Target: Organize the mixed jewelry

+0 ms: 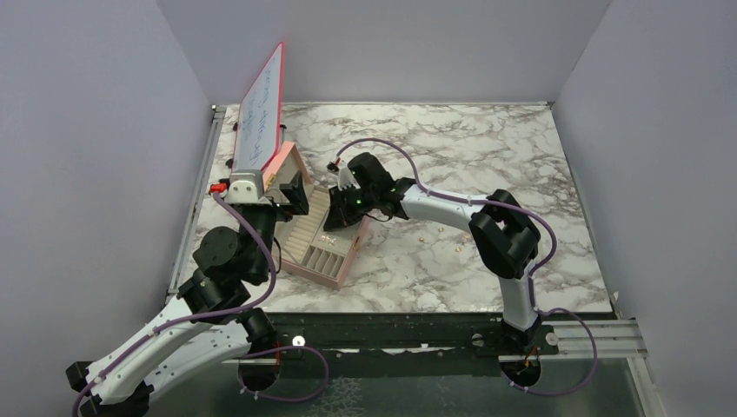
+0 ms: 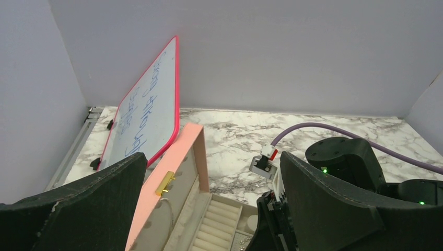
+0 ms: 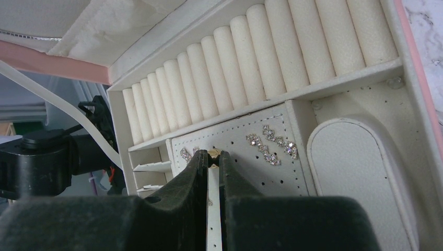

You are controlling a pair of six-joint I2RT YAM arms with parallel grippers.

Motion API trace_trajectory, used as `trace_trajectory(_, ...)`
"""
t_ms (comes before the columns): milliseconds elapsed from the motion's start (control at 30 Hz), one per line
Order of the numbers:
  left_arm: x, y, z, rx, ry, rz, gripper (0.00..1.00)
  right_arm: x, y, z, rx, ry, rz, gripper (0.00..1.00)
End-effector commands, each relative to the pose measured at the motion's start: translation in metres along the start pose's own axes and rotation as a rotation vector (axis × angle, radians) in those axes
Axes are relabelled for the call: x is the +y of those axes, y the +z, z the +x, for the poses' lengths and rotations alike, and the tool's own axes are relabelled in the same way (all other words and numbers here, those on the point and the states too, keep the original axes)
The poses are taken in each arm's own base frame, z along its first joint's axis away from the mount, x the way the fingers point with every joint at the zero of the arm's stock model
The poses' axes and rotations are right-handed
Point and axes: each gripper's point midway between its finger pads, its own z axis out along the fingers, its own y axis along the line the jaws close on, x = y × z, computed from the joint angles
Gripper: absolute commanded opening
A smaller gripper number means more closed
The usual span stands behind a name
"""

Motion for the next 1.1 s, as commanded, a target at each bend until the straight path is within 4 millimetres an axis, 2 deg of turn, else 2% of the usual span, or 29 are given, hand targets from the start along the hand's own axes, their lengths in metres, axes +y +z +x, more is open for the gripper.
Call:
trace_trajectory(0,-0.002,0.001,0.001,-0.005,0.013,0.01,0.99,-0.005,0.004,0.008,0.028,-0.037,0.034,0.07)
trace_trajectory(133,-0.003,0.001,0.001,-0.006,0.013,0.013,0.99,-0.011,0.009,0.015,0.046,-0.058,0.059,0.08)
trace_trajectory(467,-0.005,0.002,0.002,-0.005,0.025,0.022,0.99,-0.018,0.019,0.018,0.063,-0.106,0.138,0.1)
trace_trajectory(833,-0.006,0.003,0.002,-0.003,0.033,0.023,0.99,-0.031,0.012,0.019,0.062,-0.192,0.236,0.12)
trace_trajectory(1067,-0.004,0.002,-0.002,-0.015,0.019,0.021,0.99,-0.017,0.003,0.019,0.054,-0.256,0.183,0.14)
